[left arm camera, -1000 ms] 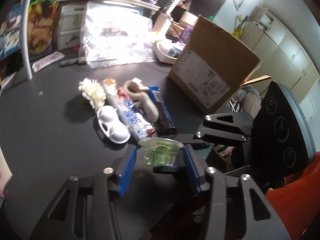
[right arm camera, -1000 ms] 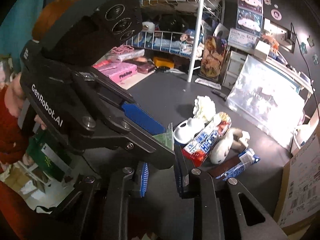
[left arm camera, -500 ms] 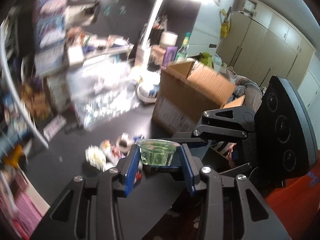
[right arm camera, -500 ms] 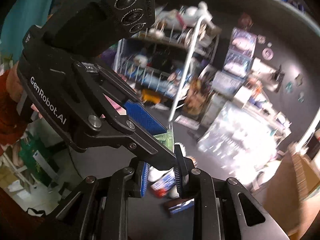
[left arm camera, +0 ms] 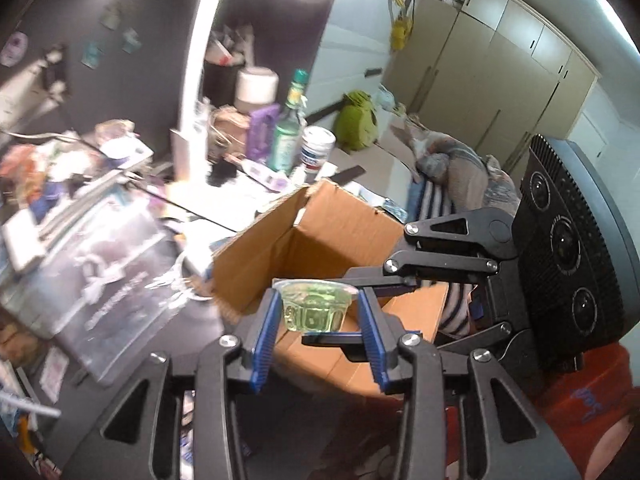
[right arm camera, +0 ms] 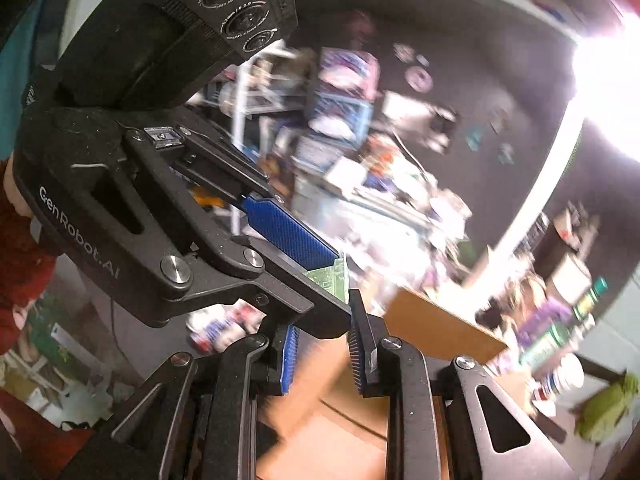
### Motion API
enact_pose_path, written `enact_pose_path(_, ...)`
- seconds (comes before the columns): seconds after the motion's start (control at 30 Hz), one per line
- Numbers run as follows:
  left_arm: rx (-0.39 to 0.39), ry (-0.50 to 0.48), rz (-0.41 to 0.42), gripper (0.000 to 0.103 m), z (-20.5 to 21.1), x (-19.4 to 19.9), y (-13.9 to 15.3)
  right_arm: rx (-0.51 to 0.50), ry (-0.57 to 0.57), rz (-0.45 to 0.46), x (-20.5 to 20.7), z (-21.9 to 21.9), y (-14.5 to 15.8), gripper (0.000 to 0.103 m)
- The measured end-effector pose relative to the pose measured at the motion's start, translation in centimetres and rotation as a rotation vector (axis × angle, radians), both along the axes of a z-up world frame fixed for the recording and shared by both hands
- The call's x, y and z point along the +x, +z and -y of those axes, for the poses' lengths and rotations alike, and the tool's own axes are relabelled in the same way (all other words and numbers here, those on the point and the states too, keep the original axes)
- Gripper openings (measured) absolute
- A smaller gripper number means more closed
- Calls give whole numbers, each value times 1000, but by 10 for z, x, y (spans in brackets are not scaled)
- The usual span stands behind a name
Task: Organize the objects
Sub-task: 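Carry the cup over the cardboard box and release it inside, then return the right gripper to the items and approach the blue candy bar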
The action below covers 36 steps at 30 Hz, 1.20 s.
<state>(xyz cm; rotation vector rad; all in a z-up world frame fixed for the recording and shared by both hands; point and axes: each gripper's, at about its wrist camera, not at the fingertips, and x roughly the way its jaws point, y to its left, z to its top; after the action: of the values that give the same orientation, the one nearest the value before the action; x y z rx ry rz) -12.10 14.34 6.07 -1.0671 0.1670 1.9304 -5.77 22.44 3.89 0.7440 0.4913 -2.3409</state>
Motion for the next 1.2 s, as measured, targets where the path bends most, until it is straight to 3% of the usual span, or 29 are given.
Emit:
enact_pose_path(0.27,-23,13,98,38,-34,-33,-28,43,-47,160,-43,-30,-24,17)
enact_pose_path(0.33,-24,24,104,46,-35,-36,-30,73,-69,171,-47,-33,-28,20)
enact_pose_path(0.37,-22,31,99,54,-34,-37,-30,85,-84,169,-49,-34,-31,28)
enact_pose_path(0.4,-22,38,92,60,-34,-37,-29,89,-96,169,-53,-36,-33,36)
enact_pose_path(0.57,-22,59,46,65,-19,-33,-20,98,-128,172,-65,-40,-33,47)
enact_pose_path(0.67,-13,84,23,66,-5,-28,-14,128,-155,162,-69,-43,-36,49)
enact_pose_path(0.83,20,155,-35,77,30,-17,-1,115,-150,165,-62,-38,-33,49)
enact_pose_path(1.03,-8,283,-172,84,82,10,13,30,-44,103,-29,0,-6,49)
enact_pose_path(1.2,-10,377,-240,87,130,36,4,-52,102,85,9,51,3,50)
